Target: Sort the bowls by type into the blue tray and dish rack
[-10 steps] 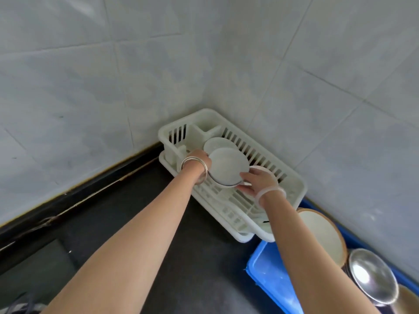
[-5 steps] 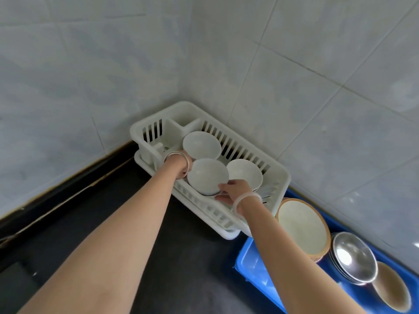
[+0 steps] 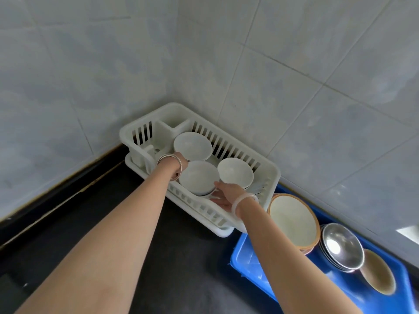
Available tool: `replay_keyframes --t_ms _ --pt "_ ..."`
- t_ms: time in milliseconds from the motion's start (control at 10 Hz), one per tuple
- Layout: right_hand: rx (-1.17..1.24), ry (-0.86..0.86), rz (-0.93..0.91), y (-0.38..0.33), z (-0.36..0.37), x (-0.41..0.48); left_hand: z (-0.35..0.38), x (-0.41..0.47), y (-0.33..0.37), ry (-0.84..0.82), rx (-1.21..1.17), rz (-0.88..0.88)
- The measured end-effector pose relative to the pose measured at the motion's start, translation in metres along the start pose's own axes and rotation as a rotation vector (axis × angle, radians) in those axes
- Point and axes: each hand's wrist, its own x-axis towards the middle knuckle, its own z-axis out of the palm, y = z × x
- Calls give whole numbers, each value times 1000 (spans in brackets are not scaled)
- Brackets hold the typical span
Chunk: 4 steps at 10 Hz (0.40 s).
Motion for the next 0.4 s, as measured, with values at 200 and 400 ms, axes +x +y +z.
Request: replay_keyframes --t_ms 200,400 --pt "64 4 -117 -4 -9 -32 9 -13 2 111 136 54" --pt "287 -40 -821 -37 -68 -155 8 -37 1 319 -15 43"
